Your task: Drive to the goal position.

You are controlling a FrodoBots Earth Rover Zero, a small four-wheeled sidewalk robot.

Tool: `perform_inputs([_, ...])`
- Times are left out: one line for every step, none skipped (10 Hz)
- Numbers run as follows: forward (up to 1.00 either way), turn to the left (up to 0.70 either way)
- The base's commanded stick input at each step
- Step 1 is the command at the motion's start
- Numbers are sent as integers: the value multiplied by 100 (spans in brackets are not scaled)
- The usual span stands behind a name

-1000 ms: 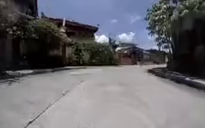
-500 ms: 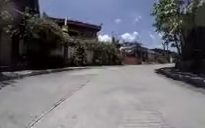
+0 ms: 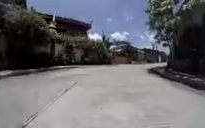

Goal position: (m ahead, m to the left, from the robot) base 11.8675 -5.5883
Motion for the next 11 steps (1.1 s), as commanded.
perform_inputs([100,-26])
perform_inputs([100,-26])
perform_inputs([100,-26])
perform_inputs([100,-10])
perform_inputs([100,14])
perform_inputs([100,14])
perform_inputs([100,14])
perform_inputs([100,14])
perform_inputs([100,13])
perform_inputs([100,-15])
perform_inputs([100,-26])
